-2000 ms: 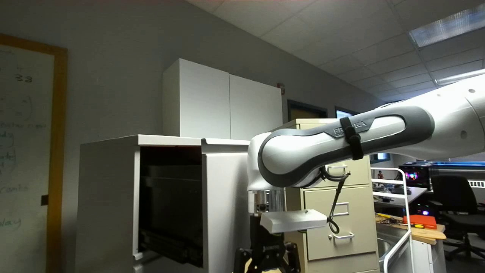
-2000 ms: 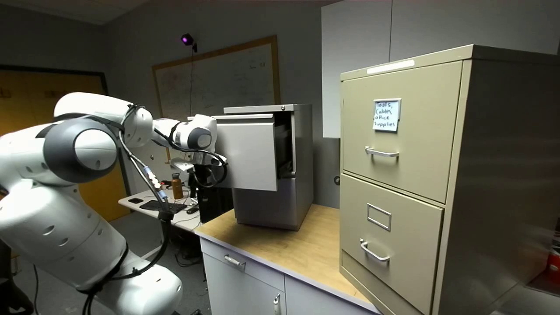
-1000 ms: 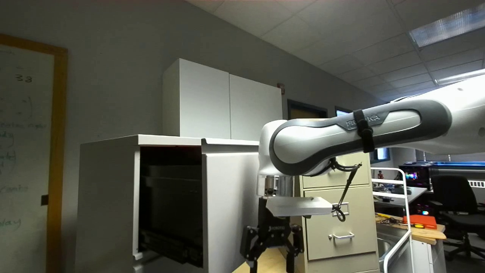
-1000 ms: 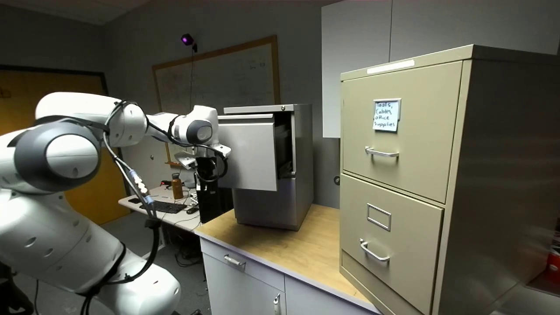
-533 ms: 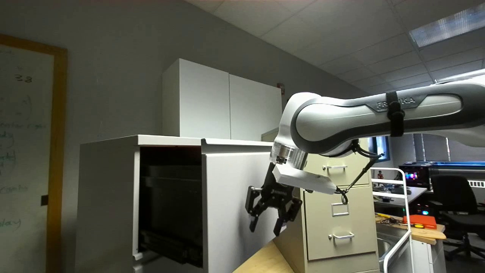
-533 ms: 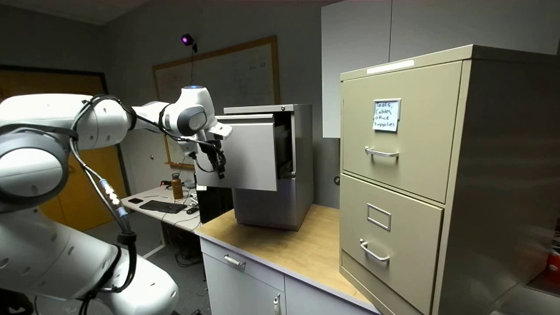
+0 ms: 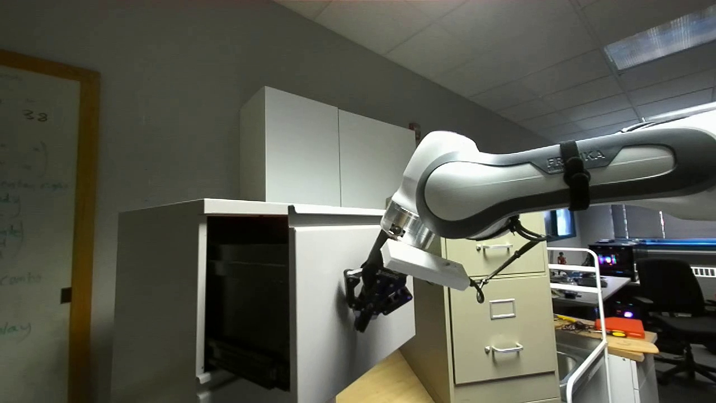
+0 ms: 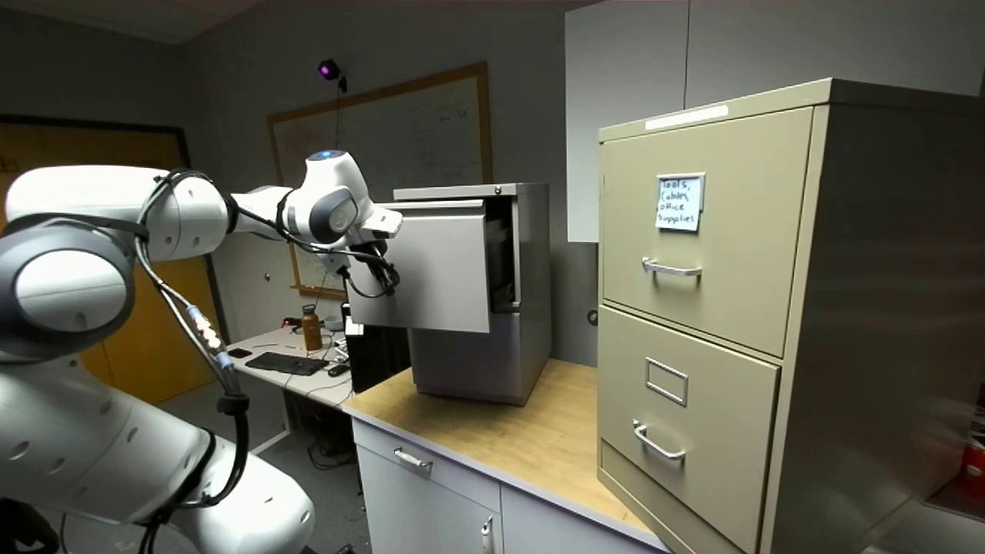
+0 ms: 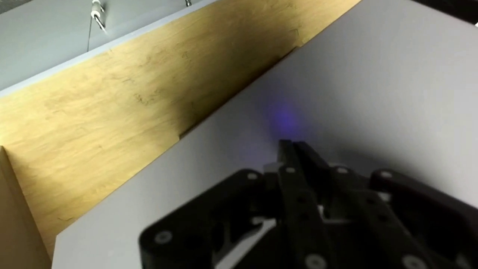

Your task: Close the top drawer of the left file cabinet

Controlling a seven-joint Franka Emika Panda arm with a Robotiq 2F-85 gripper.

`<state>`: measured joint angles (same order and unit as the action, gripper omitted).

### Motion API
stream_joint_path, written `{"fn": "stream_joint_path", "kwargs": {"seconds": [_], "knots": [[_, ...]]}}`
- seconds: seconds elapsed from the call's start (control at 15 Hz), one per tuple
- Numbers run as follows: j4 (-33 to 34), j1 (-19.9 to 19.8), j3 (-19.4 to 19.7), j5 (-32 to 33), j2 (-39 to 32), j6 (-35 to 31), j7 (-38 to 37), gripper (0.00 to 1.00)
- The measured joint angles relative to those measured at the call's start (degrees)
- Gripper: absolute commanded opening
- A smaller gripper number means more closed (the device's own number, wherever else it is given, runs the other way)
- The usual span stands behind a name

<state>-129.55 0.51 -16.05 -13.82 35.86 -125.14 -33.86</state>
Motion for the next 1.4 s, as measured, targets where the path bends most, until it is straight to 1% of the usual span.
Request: {"fn": "stream_joint_path", "kwargs": {"seconds": [0.07, 0.13, 0.2, 0.27, 0.33, 0.67, 1.07, 1.2, 1.4], "knots": [[0.4, 0.0, -0.3, 0.9, -0.6, -0.4, 0.0, 0.03], [1.2, 0.0, -0.7, 1.9, -1.5, -0.9, 0.0, 0.02], [2.0, -0.1, -1.1, 3.2, -2.5, -1.1, 0.0, 0.04], [3.2, -0.1, -1.6, 4.6, -3.8, -1.2, 0.0, 0.03], [4.5, -0.1, -2.1, 6.2, -5.1, -1.2, 0.0, 0.05], [13.4, -0.1, -4.5, 14.1, -12.4, -1.1, -0.4, 0.04], [25.7, 0.3, -5.1, 20.8, -21.3, -1.1, -0.4, 0.04], [28.9, 0.7, -5.0, 22.0, -24.7, -1.6, -0.4, 0.04], [33.0, 1.6, -4.2, 22.7, -29.9, -4.2, -0.4, 0.04]]}}
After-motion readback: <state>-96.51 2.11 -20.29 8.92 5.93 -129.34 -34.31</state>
